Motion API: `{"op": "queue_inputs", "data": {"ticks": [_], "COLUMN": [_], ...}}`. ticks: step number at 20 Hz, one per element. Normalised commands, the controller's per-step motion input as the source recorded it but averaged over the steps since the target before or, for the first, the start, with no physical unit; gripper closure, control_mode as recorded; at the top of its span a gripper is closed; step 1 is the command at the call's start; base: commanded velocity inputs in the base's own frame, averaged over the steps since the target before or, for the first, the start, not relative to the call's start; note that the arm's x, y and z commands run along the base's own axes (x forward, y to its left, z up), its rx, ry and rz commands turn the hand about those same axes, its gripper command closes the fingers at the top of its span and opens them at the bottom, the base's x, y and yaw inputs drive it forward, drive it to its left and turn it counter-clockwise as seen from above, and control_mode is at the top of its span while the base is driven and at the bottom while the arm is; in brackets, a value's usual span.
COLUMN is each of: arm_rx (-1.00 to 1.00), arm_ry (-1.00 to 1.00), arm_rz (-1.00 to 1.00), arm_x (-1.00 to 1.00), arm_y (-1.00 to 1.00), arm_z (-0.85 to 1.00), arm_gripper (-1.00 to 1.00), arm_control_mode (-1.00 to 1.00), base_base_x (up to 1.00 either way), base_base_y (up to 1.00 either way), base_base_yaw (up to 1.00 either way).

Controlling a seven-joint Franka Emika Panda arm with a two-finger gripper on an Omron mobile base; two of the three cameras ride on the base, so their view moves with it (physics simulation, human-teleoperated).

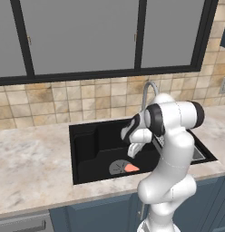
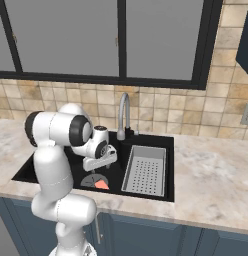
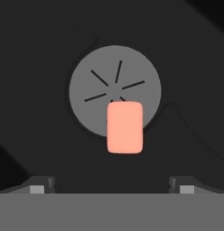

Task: Pick up the bar soap and soap dispenser from the sink, and place them back in the cabinet, and close the cabinet doors.

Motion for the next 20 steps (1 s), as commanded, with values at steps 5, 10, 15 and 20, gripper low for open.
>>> {"op": "queue_inputs", "data": {"ticks": [5,10,15,20], "arm_rx": [0.00,0.00,0.00,0.00], "arm_ry": [0.00,0.00,0.00,0.00], "arm_rz": [0.00,0.00,0.00,0.00], "arm_x": [0.18,0.08,0.00,0.01], "arm_y": [0.00,0.00,0.00,0.00], "arm_z": [-0.12,-0.06,-0.10,-0.15], "arm_gripper": [-1.00,-1.00,-1.00,-1.00], "arm_control_mode": [-1.00,-1.00,-1.00,-1.00], "base_base_x": [0.00,0.00,0.00,0.00], "base_base_y": [0.00,0.00,0.00,0.00], "base_base_yaw": [0.00,0.00,0.00,0.00]}}
